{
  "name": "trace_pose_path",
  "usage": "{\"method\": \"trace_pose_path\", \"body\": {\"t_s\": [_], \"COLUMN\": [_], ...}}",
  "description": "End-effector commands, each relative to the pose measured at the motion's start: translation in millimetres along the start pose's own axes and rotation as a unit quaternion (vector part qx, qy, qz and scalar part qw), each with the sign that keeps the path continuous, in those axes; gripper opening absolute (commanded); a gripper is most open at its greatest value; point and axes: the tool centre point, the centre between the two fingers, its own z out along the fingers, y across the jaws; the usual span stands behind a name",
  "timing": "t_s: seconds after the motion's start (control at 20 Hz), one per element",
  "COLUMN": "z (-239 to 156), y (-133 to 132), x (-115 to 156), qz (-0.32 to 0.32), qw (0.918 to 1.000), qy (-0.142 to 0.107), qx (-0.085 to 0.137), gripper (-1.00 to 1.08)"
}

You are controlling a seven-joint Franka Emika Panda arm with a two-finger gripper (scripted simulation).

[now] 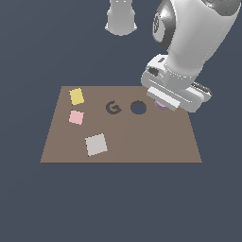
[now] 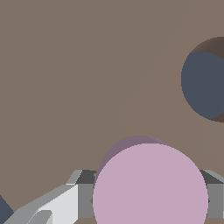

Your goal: Insert a designated object into the corresponding slot on a board.

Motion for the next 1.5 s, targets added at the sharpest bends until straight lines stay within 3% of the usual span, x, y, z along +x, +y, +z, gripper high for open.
{"method": "trace_pose_path", "body": {"t_s": [0.0, 0.45, 0.8, 1.1, 1.45], "z": [0, -1, -2, -3, -4], "y": [1, 11, 22, 35, 48], "x": [0, 1, 4, 11, 22], "qz": [-0.009, -0.084, -0.18, -0.285, -0.408], "qw": [1.0, 0.9965, 0.9837, 0.9586, 0.913], "qy": [0.0, 0.0, 0.0, 0.001, 0.001], "qx": [0.0, 0.0, 0.0, 0.0, 0.0], "gripper": [-1.0, -1.0, -1.0, -1.0, -1.0]}}
